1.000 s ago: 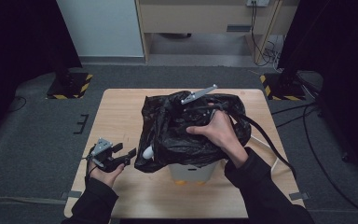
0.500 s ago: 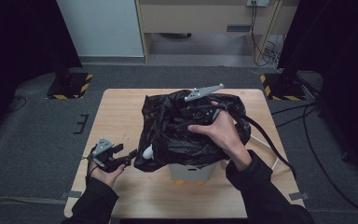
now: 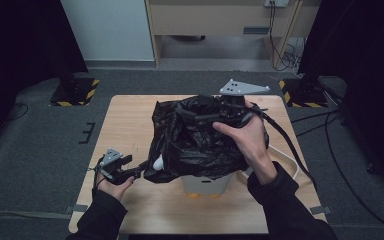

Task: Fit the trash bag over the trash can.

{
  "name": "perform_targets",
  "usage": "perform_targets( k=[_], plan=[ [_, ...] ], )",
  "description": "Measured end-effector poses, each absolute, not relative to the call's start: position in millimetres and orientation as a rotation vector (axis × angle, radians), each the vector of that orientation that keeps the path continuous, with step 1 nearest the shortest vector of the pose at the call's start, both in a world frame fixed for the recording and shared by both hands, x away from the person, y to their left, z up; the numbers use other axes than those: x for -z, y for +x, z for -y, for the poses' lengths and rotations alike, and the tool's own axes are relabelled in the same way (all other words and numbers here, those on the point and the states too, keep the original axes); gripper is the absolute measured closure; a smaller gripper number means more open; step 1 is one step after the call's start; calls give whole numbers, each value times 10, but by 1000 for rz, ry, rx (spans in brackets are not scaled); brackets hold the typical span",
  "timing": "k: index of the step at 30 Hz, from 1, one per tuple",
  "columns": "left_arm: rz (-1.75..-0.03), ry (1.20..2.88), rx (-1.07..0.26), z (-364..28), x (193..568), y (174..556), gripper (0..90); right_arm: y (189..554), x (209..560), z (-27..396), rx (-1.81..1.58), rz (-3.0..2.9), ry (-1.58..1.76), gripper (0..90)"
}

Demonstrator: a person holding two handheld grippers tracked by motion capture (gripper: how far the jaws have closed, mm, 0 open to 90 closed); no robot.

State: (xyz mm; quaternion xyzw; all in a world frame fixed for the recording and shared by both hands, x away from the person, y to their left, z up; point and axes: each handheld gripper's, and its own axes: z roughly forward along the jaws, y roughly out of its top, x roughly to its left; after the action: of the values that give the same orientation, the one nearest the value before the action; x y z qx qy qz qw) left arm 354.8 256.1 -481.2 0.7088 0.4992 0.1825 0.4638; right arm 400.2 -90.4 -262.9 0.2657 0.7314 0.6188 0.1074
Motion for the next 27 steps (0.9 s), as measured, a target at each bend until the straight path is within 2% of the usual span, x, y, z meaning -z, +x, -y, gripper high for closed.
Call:
perform_targets(
  k=[8,17,21,27],
  plan=[
    [-1228,1755,-449,-2558,4817,3552,270,3940,2427,1110,-1979,-1891,769,187],
    [-1229,1755,-450,-2561,4813,3548,268,3900,2249,1508,-1936,-1749,804,177],
    [-1230,1757,-451,-2559,4816,3549,268,3906,2293,1754,-1912,-1688,853,177],
    [-1224,1759,-435,-2549,4823,3551,272,3941,2540,2123,-1846,-1630,933,180]
  ],
)
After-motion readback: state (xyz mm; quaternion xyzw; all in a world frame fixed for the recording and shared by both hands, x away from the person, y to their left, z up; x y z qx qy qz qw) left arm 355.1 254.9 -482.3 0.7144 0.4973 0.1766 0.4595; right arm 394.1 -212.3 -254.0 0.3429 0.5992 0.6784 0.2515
